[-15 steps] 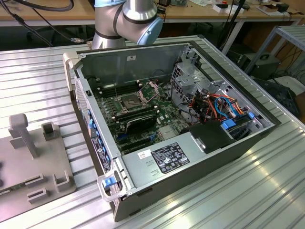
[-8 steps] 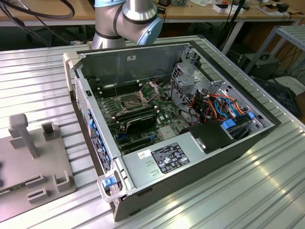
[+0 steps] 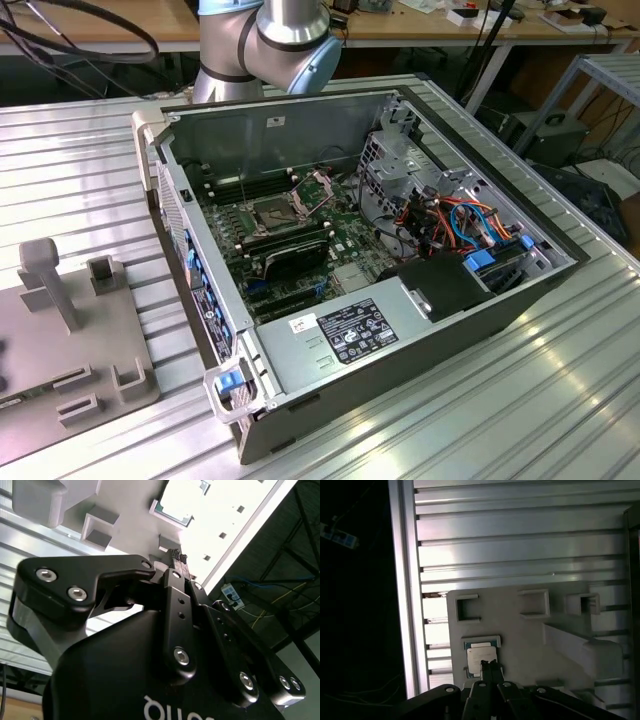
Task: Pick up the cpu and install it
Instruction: 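Reach for the cpu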
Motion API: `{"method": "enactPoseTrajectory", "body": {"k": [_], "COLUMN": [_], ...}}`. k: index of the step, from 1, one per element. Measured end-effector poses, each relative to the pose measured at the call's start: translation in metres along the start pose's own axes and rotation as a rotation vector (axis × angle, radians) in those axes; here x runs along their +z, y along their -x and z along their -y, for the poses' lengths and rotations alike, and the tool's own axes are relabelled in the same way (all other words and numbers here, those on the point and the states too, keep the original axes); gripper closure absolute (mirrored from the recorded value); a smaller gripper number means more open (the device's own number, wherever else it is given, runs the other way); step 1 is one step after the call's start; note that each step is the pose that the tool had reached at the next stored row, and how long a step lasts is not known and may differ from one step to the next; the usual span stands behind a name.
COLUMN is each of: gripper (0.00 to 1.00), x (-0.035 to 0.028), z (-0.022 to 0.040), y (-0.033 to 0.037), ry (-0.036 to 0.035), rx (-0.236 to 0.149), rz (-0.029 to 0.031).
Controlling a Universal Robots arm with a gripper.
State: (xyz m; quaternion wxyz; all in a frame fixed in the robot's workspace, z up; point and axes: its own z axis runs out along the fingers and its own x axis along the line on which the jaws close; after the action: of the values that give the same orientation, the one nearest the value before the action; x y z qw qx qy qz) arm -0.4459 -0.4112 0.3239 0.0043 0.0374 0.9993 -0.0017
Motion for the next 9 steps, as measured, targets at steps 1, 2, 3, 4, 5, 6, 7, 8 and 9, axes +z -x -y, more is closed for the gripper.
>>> {"method": "enactPoseTrajectory", "body": {"k": [1,2,3,4,5,6,7,8,9], "gripper": [0.89,0.89,0.89,0.89,0.89,0.89,0.89,0.89,0.89], "x": [0.0013,0.0024,0.0031,0.004,0.0047,0.0054,0.0062,0.0068,0.0075], "z": [0.0,0.0,0.0,0.0,0.0,0.0,0.0,0.0,0.0], "y": [0.0,0.0,0.0,0.0,-0.0001,-0.0001,-0.0001,-0.0001,-0.0001], "ry": [-0.0001,-0.0001,-0.0002,-0.0002,-0.0004,-0.0005,-0.0007,-0.0009,-0.001], "rx": [0.0,0.0,0.0,0.0,0.0,0.0,0.0,0.0,0.0], "rz": [-0.0001,0.0001,0.0001,0.0001,0.0,0.0,0.0,0.0,0.0]}}
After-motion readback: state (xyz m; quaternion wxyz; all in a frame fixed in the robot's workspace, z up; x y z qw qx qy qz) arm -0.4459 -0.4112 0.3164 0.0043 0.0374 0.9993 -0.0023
